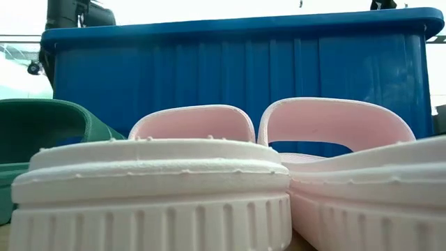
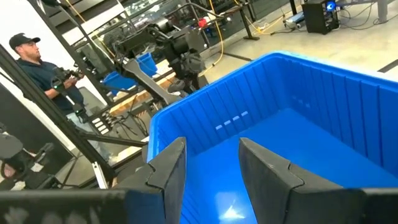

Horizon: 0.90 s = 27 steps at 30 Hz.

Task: Pick and place slides into bin
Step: Put the black slipper into the blue bin

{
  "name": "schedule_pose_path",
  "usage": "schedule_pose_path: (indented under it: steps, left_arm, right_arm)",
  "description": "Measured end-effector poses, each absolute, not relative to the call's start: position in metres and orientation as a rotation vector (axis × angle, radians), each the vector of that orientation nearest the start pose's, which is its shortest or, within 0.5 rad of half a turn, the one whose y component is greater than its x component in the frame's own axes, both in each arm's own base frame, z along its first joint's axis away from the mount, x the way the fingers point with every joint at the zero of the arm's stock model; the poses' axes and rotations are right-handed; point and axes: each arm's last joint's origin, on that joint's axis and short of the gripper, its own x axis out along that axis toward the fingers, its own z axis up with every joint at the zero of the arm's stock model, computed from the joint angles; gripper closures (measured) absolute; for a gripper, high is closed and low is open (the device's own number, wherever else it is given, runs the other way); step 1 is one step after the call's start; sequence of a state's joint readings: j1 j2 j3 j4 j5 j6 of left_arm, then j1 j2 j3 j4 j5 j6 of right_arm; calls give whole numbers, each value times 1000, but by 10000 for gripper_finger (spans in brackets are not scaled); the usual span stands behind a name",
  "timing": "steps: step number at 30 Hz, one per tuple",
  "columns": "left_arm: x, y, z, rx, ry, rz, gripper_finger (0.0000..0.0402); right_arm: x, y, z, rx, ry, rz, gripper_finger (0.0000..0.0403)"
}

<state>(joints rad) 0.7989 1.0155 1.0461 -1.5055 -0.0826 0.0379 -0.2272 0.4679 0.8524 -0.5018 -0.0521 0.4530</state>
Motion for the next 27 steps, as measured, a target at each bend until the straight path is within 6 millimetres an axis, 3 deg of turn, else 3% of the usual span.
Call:
schedule_pose_path:
  steps: [6, 15, 27]
  left_arm:
    - [104, 111, 287, -318, 1571, 420, 254]
    - [122, 128, 261, -338, 1747, 180, 254]
    - [132, 144, 239, -306, 1830, 122, 254]
  right_arm:
    - [83, -18, 357, 470, 91, -202, 264]
    - [82, -18, 354, 501, 123, -212, 264]
    - [82, -18, 354, 492, 124, -212, 264]
